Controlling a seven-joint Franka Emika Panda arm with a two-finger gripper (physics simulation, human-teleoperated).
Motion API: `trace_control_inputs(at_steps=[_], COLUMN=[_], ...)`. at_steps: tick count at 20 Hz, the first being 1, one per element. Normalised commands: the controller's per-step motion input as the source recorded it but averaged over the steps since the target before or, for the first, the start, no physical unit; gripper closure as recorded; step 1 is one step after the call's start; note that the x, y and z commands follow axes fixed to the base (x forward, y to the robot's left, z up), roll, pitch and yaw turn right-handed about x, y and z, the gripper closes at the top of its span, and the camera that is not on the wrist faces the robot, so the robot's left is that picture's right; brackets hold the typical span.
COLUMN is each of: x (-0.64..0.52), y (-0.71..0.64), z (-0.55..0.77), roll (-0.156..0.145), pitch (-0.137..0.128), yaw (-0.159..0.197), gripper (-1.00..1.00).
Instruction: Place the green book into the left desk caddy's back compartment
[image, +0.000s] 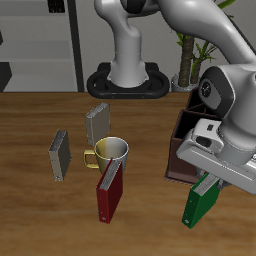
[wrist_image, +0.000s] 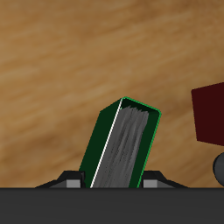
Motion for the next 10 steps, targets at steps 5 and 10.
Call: trace_control_inputs(at_steps=[5,10], x=[-0.26,-0.41], y=[-0.02,-0.02], z=[0.69,0.54], roll=[-0.026,-0.025], pitch=[-0.115,-0.133], yaw=[0.05,0.163], gripper=[1.0,1.0])
